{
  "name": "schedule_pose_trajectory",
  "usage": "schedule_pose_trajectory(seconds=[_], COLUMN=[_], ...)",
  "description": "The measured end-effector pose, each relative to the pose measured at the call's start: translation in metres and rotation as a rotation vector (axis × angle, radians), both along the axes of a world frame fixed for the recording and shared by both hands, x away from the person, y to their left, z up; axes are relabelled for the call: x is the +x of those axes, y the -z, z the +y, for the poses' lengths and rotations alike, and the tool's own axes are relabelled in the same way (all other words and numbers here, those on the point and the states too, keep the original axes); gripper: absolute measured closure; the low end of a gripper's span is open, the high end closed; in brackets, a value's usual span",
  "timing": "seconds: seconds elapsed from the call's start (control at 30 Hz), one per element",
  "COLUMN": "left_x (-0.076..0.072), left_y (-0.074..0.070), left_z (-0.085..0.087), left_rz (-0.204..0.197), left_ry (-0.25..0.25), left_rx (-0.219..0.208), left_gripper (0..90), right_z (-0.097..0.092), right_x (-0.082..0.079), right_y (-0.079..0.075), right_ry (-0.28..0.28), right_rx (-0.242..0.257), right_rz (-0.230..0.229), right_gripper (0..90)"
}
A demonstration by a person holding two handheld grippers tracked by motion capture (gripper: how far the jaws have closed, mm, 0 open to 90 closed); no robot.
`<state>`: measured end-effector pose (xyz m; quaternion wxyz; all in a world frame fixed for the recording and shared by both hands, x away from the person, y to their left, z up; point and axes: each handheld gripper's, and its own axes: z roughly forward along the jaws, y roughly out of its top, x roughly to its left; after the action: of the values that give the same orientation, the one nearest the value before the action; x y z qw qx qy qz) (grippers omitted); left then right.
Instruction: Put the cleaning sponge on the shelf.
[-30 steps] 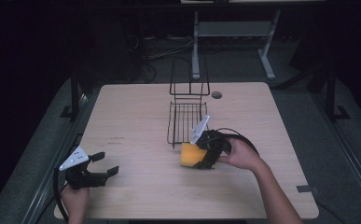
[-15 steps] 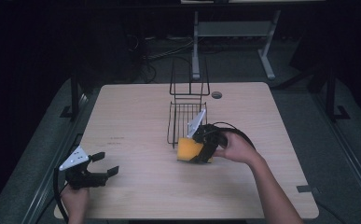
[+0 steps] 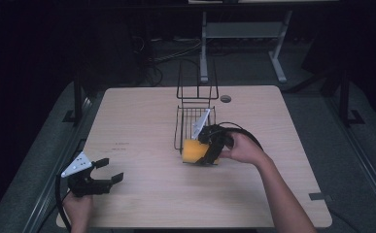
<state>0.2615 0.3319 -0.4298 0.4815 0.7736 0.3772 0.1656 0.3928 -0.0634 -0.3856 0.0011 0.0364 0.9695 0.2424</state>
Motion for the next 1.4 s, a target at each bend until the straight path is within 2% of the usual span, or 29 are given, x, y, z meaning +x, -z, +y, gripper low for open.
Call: schedule_pose_trajectory(seconds=[0.47,0.57,0.7,0.9,0.97,1.1,1.23,1.33,1.4], left_x=[0.000,0.000,0.000,0.000,0.000,0.000,0.000,0.000,0.000], left_y=[0.000,0.000,0.000,0.000,0.000,0.001,0.001,0.001,0.001], left_z=[0.001,0.001,0.001,0.001,0.001,0.000,0.000,0.000,0.000], left_rz=[-0.002,0.000,-0.001,-0.001,0.000,0.003,0.004,0.005,0.005], left_ry=[-0.002,-0.001,-0.002,-0.003,-0.001,0.001,0.001,0.000,-0.001], left_rx=[-0.007,-0.006,-0.006,-0.007,-0.006,-0.003,-0.005,-0.006,-0.004], left_gripper=[14.1,14.1,14.0,14.1,14.1,14.1,14.1,14.0,14.1], right_z=[0.006,0.005,0.002,0.000,0.000,0.000,0.003,0.008,0.010], right_x=[0.016,0.021,0.026,0.036,0.039,0.047,0.053,0.058,0.061], right_y=[-0.005,-0.004,-0.001,-0.003,-0.004,0.001,0.006,0.006,0.006], right_ry=[-0.004,0.007,0.035,0.040,0.046,0.054,0.050,0.047,0.046], right_rx=[-0.015,0.005,-0.004,-0.018,-0.004,0.009,-0.021,-0.024,-0.002], right_rz=[0.000,0.014,0.020,0.029,0.030,0.046,0.051,0.055,0.055], right_gripper=[21.5,21.5,21.5,21.5,21.5,21.5,21.5,21.5,21.5])
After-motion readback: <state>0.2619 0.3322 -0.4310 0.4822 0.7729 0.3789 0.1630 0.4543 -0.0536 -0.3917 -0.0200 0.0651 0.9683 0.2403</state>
